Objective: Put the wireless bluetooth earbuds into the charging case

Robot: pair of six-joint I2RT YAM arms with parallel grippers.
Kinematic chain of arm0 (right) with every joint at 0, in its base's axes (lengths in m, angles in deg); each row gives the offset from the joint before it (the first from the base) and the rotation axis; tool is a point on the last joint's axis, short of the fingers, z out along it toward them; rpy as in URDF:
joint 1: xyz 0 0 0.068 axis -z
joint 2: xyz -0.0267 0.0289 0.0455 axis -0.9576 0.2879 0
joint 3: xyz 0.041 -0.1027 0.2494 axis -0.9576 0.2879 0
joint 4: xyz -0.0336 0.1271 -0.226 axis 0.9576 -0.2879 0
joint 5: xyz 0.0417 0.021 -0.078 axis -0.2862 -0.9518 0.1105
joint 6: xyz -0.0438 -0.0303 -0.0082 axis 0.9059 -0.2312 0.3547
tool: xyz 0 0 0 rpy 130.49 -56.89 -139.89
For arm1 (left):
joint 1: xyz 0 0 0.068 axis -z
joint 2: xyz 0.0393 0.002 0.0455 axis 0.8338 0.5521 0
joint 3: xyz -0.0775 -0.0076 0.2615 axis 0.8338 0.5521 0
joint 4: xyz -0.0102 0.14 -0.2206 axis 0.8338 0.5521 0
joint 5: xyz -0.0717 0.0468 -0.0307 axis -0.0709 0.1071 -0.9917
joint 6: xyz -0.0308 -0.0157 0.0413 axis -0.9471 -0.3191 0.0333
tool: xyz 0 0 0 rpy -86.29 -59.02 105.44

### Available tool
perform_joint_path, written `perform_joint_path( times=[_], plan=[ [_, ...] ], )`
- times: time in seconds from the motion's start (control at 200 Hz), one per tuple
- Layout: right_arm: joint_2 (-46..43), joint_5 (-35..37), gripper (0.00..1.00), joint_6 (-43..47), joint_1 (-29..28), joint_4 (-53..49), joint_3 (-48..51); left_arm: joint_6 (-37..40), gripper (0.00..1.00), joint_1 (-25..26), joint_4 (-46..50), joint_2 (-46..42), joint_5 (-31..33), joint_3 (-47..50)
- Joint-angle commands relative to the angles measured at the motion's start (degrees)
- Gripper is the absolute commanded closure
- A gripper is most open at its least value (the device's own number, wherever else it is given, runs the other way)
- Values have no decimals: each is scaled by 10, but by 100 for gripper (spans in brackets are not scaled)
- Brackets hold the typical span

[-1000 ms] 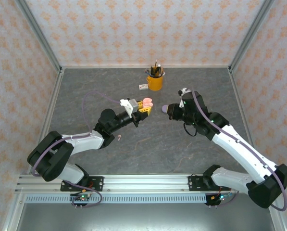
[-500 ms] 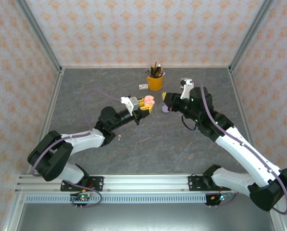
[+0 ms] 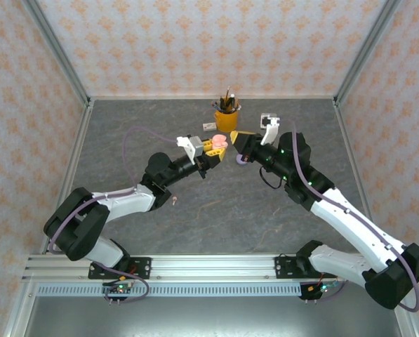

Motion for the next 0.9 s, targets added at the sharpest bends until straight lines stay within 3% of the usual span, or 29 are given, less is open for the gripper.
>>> perform_joint_path(
  times=[0.0,0.896],
  plan=[
    [1,-19,88,-8,-1,60,11,-16,100,7,-43,7,-9,-22],
    [28,-19,88,-17,-1,97,37,-40,100,14,-69,21,-7,-42]
  ],
)
